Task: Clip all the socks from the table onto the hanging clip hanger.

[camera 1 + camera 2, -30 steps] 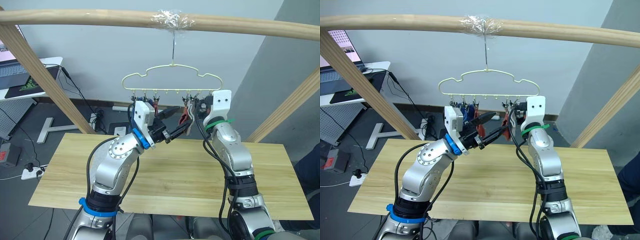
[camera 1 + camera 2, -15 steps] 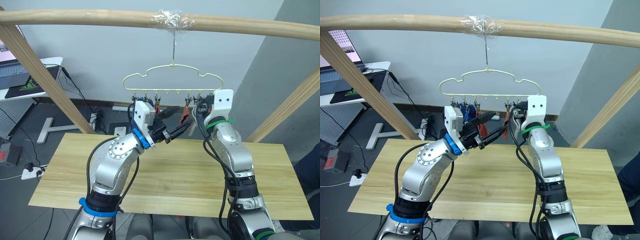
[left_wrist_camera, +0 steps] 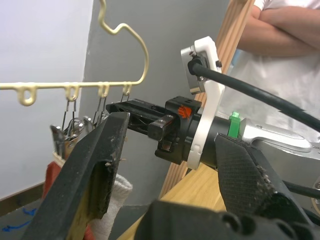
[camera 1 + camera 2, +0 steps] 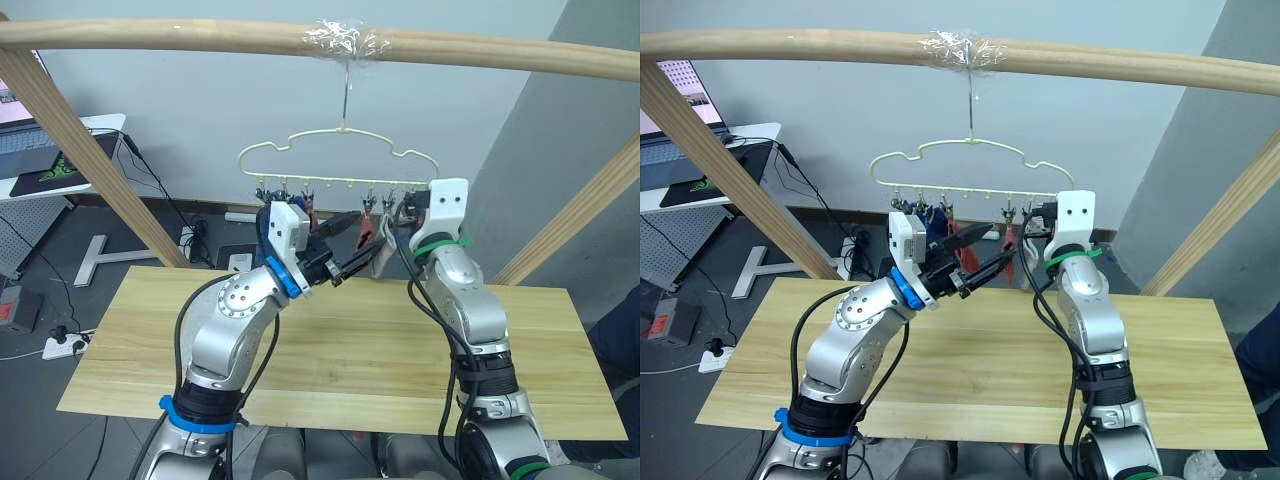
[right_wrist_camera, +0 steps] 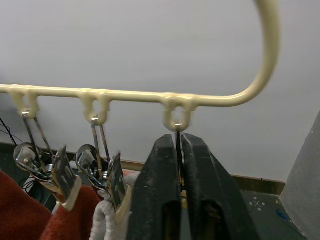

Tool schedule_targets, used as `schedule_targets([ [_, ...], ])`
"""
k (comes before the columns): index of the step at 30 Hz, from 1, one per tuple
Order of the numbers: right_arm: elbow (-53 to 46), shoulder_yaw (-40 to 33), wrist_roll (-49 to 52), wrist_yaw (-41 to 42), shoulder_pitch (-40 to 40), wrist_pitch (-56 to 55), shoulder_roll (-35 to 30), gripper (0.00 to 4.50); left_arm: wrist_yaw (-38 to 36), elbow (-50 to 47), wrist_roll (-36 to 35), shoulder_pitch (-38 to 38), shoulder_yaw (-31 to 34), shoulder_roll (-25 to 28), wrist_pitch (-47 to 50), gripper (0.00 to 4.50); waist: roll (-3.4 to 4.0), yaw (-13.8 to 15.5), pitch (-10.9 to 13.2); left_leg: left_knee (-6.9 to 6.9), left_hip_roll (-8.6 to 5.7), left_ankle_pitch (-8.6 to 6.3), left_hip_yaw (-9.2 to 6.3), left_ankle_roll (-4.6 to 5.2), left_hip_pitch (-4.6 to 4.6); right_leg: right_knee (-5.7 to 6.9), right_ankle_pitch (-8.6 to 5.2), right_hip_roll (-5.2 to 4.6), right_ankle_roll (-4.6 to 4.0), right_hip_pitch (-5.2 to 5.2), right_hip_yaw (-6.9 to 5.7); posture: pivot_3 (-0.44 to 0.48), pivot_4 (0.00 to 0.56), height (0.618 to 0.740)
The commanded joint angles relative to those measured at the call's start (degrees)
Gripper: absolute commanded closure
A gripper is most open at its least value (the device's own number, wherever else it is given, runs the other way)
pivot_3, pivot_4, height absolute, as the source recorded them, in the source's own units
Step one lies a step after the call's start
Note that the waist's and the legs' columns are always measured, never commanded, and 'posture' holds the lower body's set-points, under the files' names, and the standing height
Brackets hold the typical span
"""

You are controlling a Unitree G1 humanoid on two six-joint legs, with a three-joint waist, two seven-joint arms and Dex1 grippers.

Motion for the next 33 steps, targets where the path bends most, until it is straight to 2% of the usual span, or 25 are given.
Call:
schedule_targets([
  [1, -2.0, -1.6, 0.5, 1.1, -0.6, 0.0, -1.6, 4.49, 1.7, -1.4, 0.9, 0.4, 1.4, 0.3, -1.2, 1.36, 0.0, 0.0, 0.0, 0.0, 0.0, 0.0, 0.0, 0.0, 0.0, 0.0, 0.0, 0.0, 0.0, 0.0, 0.0, 0.158, 0.145, 0.74],
  [6, -2.7, -2.6, 4.6, 6.8, -1.7, 5.4, -5.1, 4.49, 7.2, 8.1, 7.5, 4.4, 5.6, 4.8, -3.1, 1.36, 0.04, -0.2, 0.0, -0.01, 0.01, 0.0, 0.02, 0.02, 0.13, 0.04, 0.0, 0.01, 0.0, 0.04, 0.03, 0.145, 0.152, 0.74],
  [9, -4.7, -3.5, 7.7, 9.7, -2.4, 10.3, -7.0, 4.49, 12.2, 19.9, 13.9, 7.0, 9.3, 10.2, -7.6, 1.36, 0.04, -0.1, 0.0, -0.01, 0.03, 0.0, -0.01, 0.03, 0.12, 0.05, 0.0, 0.03, -0.01, 0.03, 0.0, 0.127, 0.158, 0.74],
  [12, -7.2, -4.5, 9.9, 11.2, -3.0, 14.9, -8.8, 4.5, 14.3, 33.3, 15.4, 7.5, 12.7, 14.3, -10.4, 0.85, 0.04, -0.1, 0.0, -0.01, 0.02, 0.0, 0.02, 0.03, 0.1, 0.01, 0.0, 0.02, -0.01, 0.01, 0.01, 0.12, 0.163, 0.74],
  [13, -7.9, -4.8, 10.5, 11.4, -3.1, 16.2, -9.2, 4.5, 14.6, 36.8, 15.9, 7.1, 13.0, 14.9, -11.0, 0.52, 0.03, -0.1, 0.0, -0.01, 0.02, 0.0, 0.02, 0.03, 0.09, 0.0, -0.01, 0.02, -0.01, 0.01, 0.0, 0.118, 0.166, 0.74],
  [15, -8.8, -5.0, 11.1, 11.7, -3.4, 18.0, -10.1, 4.5, 15.1, 42.7, 16.9, 5.5, 13.2, 15.6, -12.7, 0.01, 0.03, 0.2, 0.0, -0.02, 0.01, 0.0, 0.02, 0.03, 0.04, -0.03, -0.01, 0.01, -0.01, -0.01, -0.03, 0.116, 0.168, 0.74],
  [21, -10.6, -5.7, 11.7, 10.9, -3.0, 21.3, -11.0, 4.5, 15.4, 56.7, 19.3, 1.2, 13.0, 16.4, -16.4, 0.01, 0.0, 0.1, 0.0, -0.01, 0.0, 0.0, 0.02, 0.02, 0.02, -0.02, -0.01, -0.01, -0.01, -0.01, -0.06, 0.108, 0.171, 0.74],
  [26, -12.4, -6.0, 12.0, 10.1, -2.3, 23.3, -10.8, 4.5, 12.0, 63.3, 16.9, -1.4, 14.0, 15.0, -11.6, 0.01, 0.01, -0.1, 0.0, -0.05, 0.01, 0.0, 0.02, 0.03, 0.03, -0.02, -0.01, 0.01, -0.01, -0.01, -0.05, 0.104, 0.175, 0.74],
  [29, -12.6, -6.1, 11.9, 10.2, -2.4, 23.7, -10.8, 4.5, 12.3, 64.7, 16.6, -1.3, 14.3, 14.7, -8.6, 0.59, 0.03, -0.1, 0.0, -0.06, 0.01, 0.0, 0.0, 0.03, 0.05, 0.01, -0.01, 0.01, -0.01, -0.01, -0.07, 0.104, 0.175, 0.74],
  [30, -12.6, -6.2, 11.9, 10.2, -2.5, 23.8, -10.9, 4.5, 11.4, 64.2, 16.1, -0.9, 14.3, 14.4, -7.9, 1.04, 0.04, -0.1, 0.0, -0.05, 0.02, 0.0, 0.01, 0.03, 0.06, 0.02, -0.01, 0.01, -0.01, -0.01, -0.06, 0.104, 0.175, 0.74],
  [31, -12.6, -6.4, 11.9, 10.3, -2.7, 23.8, -11.0, 4.5, 11.1, 63.2, 15.1, -0.4, 14.7, 13.7, -7.5, 1.17, 0.06, -0.2, 0.0, -0.04, 0.02, 0.0, 0.01, 0.03, 0.07, 0.02, -0.01, 0.01, -0.01, 0.01, -0.05, 0.096, 0.174, 0.74],
  [33, -12.5, -6.7, 12.0, 10.4, -3.0, 23.9, -11.2, 4.5, 10.6, 61.4, 14.0, 0.2, 15.3, 12.9, -6.6, 1.83, 0.12, -0.3, -0.1, -0.04, 0.01, 0.0, 0.04, 0.03, 0.09, 0.02, -0.01, 0.01, 0.0, 0.01, -0.03, 0.096, 0.174, 0.74],
])
